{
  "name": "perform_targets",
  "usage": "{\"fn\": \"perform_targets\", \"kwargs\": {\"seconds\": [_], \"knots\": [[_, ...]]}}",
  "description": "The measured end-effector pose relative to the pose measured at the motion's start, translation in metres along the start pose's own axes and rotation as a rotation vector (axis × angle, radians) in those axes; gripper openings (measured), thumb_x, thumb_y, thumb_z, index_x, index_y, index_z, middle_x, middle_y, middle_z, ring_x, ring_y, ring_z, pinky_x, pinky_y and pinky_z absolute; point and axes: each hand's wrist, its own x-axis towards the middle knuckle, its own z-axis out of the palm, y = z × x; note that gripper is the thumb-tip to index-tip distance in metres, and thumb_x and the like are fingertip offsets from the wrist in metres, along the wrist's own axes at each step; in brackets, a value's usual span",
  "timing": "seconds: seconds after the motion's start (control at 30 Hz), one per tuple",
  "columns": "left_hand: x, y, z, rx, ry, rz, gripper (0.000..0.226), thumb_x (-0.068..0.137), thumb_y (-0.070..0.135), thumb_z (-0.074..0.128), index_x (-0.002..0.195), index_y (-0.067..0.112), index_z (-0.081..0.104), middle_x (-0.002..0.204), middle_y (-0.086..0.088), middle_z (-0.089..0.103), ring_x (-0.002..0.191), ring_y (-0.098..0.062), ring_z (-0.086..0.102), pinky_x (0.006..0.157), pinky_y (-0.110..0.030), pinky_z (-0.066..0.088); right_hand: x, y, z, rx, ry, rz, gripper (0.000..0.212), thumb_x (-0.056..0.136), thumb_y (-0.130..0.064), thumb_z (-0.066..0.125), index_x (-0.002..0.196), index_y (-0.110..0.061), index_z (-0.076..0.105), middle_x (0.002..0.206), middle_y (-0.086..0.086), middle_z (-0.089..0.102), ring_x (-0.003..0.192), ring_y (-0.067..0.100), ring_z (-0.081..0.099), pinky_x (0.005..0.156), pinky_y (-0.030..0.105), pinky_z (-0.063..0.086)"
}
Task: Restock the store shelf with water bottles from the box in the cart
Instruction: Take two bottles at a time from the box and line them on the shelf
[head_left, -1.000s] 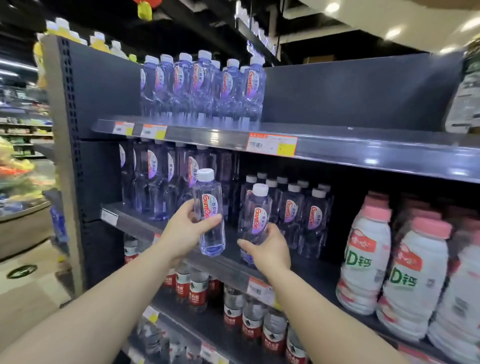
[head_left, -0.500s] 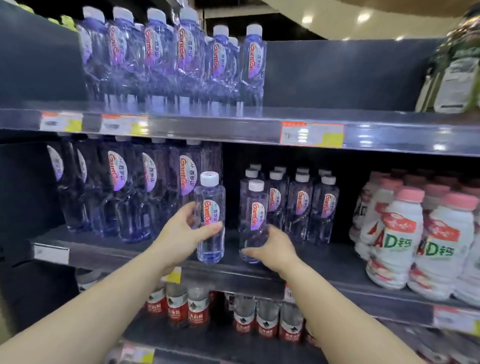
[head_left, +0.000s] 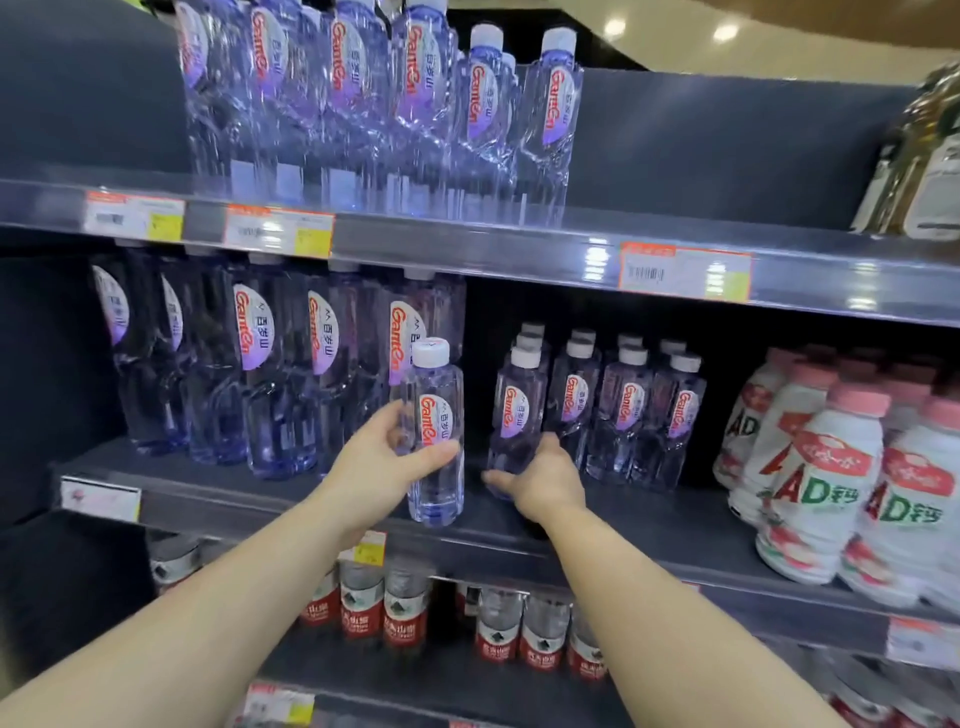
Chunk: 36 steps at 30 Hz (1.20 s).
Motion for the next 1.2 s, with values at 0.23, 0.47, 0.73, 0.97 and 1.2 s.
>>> {"fn": "perform_targets", "kwargs": {"seconds": [0.23,0.47,0.73,0.97,1.2], "knots": [[-0.003,-0.001,-0.005,-0.008,-0.029,-0.031,0.054,0.069,0.047,0.081,0.117,0.036,0.059,0.115,0.012,0.072,0.116,-0.015,0.062,0.105,-0.047,0.046,0.005,0.002,0.001,-0.004,-0.002,0.014,0.067,0.073,-0.042,0.08,0.12,-0.01,0.043,0.126,0.01,0.056,0.111,0.029,0.057,0.084,0.036,0.046],[-0.006,0.003,0.005,-0.014,-0.039,-0.041,0.043,0.08,0.031,0.079,0.117,0.033,0.058,0.112,0.008,0.072,0.11,-0.012,0.065,0.103,-0.045,0.049,0.009,0.002,0.0,0.001,-0.012,0.025,0.072,0.068,-0.047,0.082,0.118,-0.012,0.045,0.125,0.007,0.058,0.112,0.027,0.058,0.091,0.04,0.049],[-0.003,0.012,0.019,-0.013,-0.072,-0.011,0.033,0.08,0.027,0.079,0.106,0.038,0.061,0.105,0.009,0.074,0.103,-0.011,0.068,0.1,-0.042,0.051,-0.035,0.004,-0.043,0.289,0.003,-0.096,0.053,0.08,-0.034,0.075,0.124,-0.018,0.051,0.117,0.0,0.058,0.093,0.012,0.057,0.08,0.026,0.047],[-0.001,0.018,0.077,-0.015,-0.157,0.004,0.048,0.077,0.022,0.081,0.119,0.029,0.059,0.102,0.003,0.074,0.097,-0.014,0.071,0.082,-0.027,0.056,-0.061,0.011,-0.045,0.139,-0.059,-0.209,0.058,0.064,-0.048,0.079,0.111,-0.029,0.052,0.101,-0.012,0.066,0.087,0.008,0.063,0.078,0.031,0.053],[0.013,0.027,0.084,0.208,-0.044,0.021,0.064,0.072,0.035,0.084,0.125,0.019,0.053,0.11,0.0,0.063,0.1,-0.016,0.062,0.087,-0.03,0.05,-0.04,0.042,-0.061,0.106,0.083,-0.099,0.046,0.077,-0.031,0.079,0.118,-0.023,0.058,0.104,-0.01,0.067,0.098,0.011,0.063,0.081,0.025,0.046]]}}
